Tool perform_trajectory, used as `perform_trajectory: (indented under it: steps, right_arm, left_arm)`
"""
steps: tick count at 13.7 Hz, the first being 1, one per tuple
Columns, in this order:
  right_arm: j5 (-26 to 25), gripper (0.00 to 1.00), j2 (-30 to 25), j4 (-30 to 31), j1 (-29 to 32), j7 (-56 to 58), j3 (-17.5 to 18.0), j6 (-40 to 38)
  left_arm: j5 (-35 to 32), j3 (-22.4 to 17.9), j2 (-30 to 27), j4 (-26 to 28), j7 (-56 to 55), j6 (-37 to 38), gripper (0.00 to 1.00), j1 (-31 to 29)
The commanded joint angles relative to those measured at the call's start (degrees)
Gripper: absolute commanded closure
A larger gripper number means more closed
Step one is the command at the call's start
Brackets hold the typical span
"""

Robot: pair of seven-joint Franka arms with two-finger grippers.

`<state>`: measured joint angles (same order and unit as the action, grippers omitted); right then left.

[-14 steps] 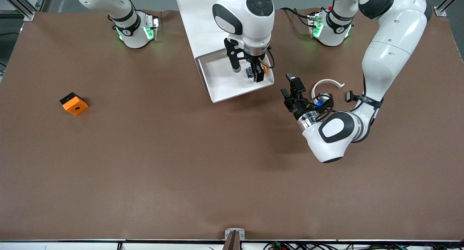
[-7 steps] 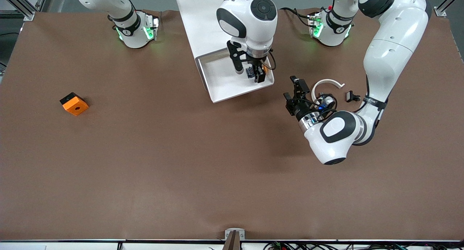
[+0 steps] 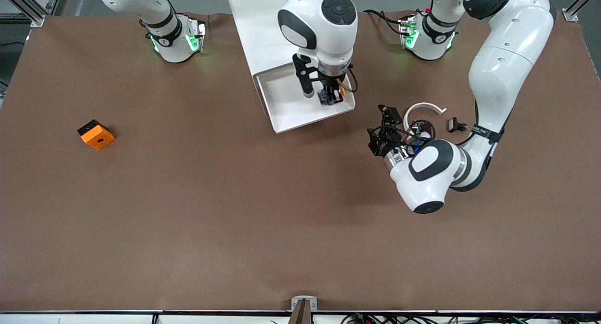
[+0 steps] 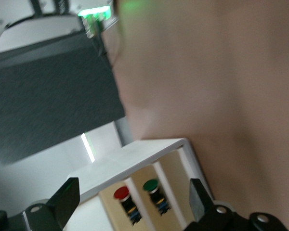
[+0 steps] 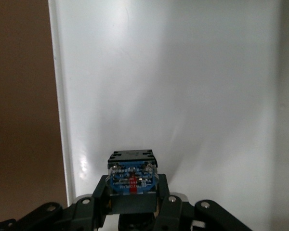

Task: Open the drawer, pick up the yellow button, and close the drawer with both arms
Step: 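Lift the button with the right gripper while the left gripper releases the drawer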

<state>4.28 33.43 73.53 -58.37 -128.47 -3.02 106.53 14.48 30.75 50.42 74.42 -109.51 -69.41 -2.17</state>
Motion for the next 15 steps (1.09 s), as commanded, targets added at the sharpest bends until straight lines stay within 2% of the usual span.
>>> perform_trajectory:
  steps: [1, 4, 9, 11, 15]
  right_arm:
    - [0.3, 1.0, -1.9, -2.6, 3.6, 3.4, 0.6, -4.6]
    - [0.5, 1.0, -5.6, -3.0, 7.6, 14.2, 0.6, -11.4]
    - [0.0, 1.0, -12.0, -1.1, 16.7, 40.2, 0.4, -20.8]
    - [-0.3, 1.0, -16.2, 3.6, 21.2, 50.7, 0.3, -21.0]
    - [-1.1, 1.0, -23.9, 12.5, 32.3, 72.0, 0.2, -21.1]
  left_arm:
    - [-5.0, 1.5, -1.1, -0.6, 4.7, -2.0, 0.0, -0.6]
    - [-8.5, 1.9, -1.9, -0.7, 11.5, -4.0, 0.0, -0.6]
    - [-21.7, 5.4, -2.8, -1.0, 21.6, -11.4, 0.0, -0.6]
    - [-24.8, 6.6, -2.8, -1.0, 24.1, -12.9, 0.0, -0.6]
    - [-27.1, 6.6, -2.8, -1.0, 26.7, -17.6, 0.0, -0.1]
